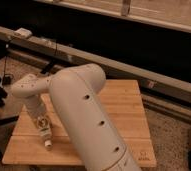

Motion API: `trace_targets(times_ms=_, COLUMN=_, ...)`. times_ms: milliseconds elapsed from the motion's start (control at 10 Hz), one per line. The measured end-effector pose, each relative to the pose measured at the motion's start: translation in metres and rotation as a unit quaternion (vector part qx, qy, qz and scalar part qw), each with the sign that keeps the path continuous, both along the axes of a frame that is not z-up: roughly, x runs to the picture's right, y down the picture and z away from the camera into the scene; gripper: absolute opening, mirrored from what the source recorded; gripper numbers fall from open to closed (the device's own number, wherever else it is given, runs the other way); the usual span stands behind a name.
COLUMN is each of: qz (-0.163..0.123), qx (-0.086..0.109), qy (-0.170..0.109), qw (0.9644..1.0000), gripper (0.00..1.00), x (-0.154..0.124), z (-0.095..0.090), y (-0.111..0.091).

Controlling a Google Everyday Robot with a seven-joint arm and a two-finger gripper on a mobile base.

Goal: Place the bottle in the ceramic bowl

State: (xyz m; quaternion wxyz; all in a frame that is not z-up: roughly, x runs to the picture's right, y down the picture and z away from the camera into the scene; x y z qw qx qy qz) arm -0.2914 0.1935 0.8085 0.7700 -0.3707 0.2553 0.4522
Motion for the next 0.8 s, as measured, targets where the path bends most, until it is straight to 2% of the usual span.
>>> trace_targets(times_ms=200, qz=0.022, qx=0.006, qy=-0.011, qw=0.9997, gripper=0.00, x=0.005, z=-0.025, y=-0.031)
trace_targets(times_ms=400, qz=0.046, qx=0.015, qy=-0.009, qw=0.9988, gripper=0.00, x=0.020, z=-0.038, y=-0.069)
trace_targets(times_ms=600, qz=0.067, qx=0.026, qy=0.006, qw=0.9974, gripper=0.00, x=0.042, z=-0.033, y=-0.106)
trace_targets(times_ms=800, qz=0.089, qx=0.036, qy=0.031, qw=0.9949, gripper=0.00, x=0.070, z=-0.013, y=-0.139)
